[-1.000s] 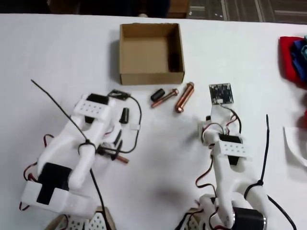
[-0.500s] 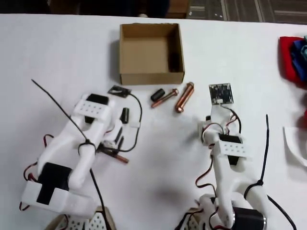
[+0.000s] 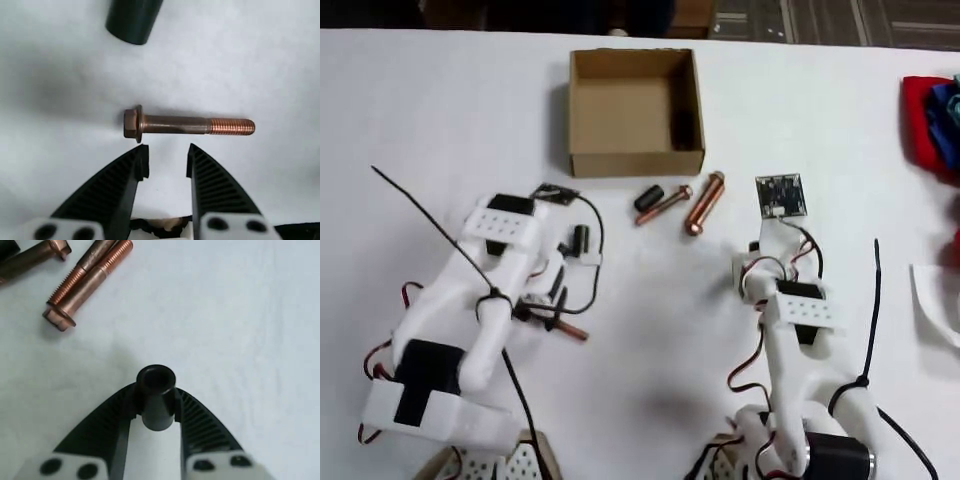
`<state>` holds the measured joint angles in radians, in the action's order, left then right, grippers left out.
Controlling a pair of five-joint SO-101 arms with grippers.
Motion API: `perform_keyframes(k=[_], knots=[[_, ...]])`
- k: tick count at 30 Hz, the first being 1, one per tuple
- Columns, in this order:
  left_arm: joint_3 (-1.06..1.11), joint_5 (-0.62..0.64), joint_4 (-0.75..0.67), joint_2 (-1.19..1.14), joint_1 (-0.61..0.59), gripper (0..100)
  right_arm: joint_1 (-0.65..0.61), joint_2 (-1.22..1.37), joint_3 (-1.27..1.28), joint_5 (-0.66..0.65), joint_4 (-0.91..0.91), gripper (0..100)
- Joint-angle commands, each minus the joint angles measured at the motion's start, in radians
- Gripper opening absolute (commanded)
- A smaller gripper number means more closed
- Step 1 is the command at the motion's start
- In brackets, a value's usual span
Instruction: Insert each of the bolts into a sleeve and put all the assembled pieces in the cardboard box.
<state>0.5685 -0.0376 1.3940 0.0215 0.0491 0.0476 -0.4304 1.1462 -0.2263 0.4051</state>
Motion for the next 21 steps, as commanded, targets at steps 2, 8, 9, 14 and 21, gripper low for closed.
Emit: perform_keyframes(k=[2,8,9,14,21], knots=[[-0.001,0.008,-0.011,0.035,-0.005,15,-0.012,-0.035,-0.005,0.002,-0.016,2.0],[0.038,0.008,-0.014,0.034,-0.005,15,-0.012,-0.035,-0.005,0.002,-0.016,2.0],[0.054,0.008,-0.021,0.034,-0.003,15,-0.012,-0.035,-0.005,0.002,-0.016,2.0],[0.088,0.008,-0.101,0.035,-0.009,15,-0.012,-0.035,-0.005,0.002,-0.016,2.0],[0.096,0.009,-0.175,0.034,-0.002,15,-0.012,-0.035,-0.005,0.002,-0.016,2.0]])
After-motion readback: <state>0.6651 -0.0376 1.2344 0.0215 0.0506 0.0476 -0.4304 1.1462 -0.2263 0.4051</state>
